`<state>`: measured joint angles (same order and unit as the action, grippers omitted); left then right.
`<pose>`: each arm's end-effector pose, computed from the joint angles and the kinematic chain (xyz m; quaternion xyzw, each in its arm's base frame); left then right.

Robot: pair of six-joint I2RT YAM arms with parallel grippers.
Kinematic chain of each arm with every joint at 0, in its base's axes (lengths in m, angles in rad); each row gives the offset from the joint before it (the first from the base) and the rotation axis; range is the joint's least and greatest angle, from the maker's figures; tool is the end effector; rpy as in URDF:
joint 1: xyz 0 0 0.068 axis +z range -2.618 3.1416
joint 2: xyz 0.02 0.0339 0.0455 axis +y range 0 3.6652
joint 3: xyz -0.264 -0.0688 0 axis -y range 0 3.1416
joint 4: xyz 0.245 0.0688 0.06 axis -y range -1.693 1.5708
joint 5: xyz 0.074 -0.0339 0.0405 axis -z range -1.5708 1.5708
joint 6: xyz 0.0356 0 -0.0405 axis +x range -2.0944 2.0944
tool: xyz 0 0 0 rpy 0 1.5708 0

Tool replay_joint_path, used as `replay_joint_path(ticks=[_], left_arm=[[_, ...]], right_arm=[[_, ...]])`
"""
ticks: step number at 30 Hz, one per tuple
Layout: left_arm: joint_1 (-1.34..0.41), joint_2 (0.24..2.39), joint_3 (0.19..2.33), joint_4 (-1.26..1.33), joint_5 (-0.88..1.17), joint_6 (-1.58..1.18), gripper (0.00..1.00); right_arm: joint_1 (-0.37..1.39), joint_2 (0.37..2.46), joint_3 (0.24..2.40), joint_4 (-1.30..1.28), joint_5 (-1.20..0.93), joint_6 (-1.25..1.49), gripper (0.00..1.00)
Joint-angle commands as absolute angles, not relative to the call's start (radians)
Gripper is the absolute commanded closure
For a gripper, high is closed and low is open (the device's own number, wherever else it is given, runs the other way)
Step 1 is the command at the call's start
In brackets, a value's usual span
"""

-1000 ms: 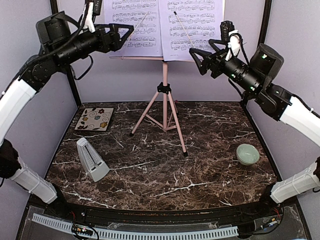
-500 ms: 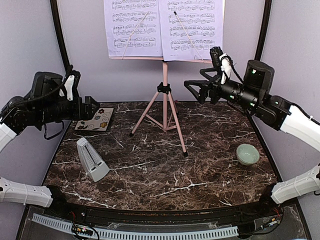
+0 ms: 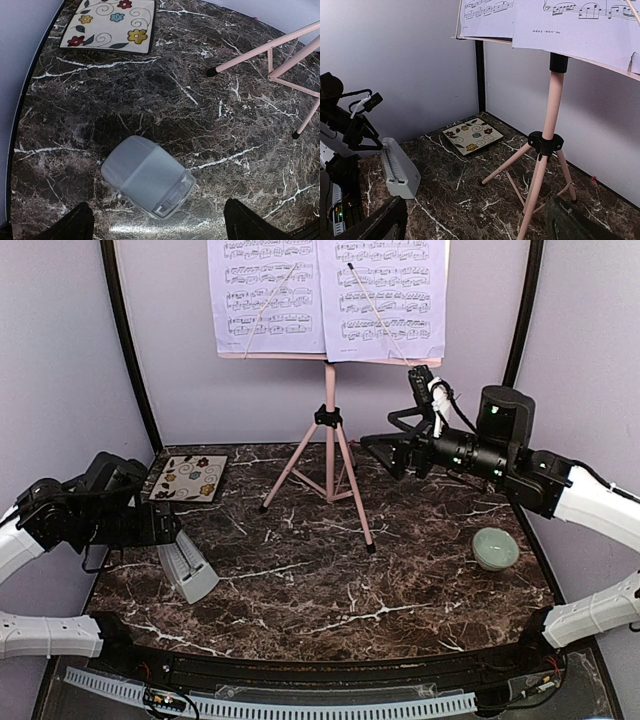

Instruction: Set up the instrument practice props

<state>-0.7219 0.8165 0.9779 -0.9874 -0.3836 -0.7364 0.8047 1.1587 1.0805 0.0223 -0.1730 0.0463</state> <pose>0.1168 -0.0851 0.3258 -0.0760 0.9139 -0.1056 0.3847 0.1842 0.2003 0.3900 -0.3231 0.6505 0.3397 0.5976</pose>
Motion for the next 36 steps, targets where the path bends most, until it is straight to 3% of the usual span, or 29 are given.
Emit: replay_joint_path(ticks=[1,10,18,25,30,36], left_arm=[[-0.719,0.855,0.956,-1.02,-0.439,-0.894,0.07],[-0.719,1.065,1.013,-1.085,-0.482,-1.214,0.06],[-0.718,1.175,1.036,-1.167,-0.507,-1.411,0.17],[-0.729,1.205,1.049,-1.168,-0.492,-1.406,0.38],[-0.78,1.201,1.071,-1.081,-0.484,-1.354,0.65],[-0.884,1.314,1.196,-1.045,-0.491,-1.319,0.68]], right_arm=[[0.819,1.161,1.063,0.098,-0.19,0.07,0.04],[0.821,1.172,1.049,0.119,-0.188,0.079,0.03],[0.822,1.164,1.022,0.144,-0.181,0.09,0.03],[0.822,1.157,1.008,0.147,-0.177,0.085,0.02],[0.821,1.149,0.995,0.154,-0.166,0.083,0.02],[0.821,1.137,0.981,0.149,-0.154,0.084,0.02]])
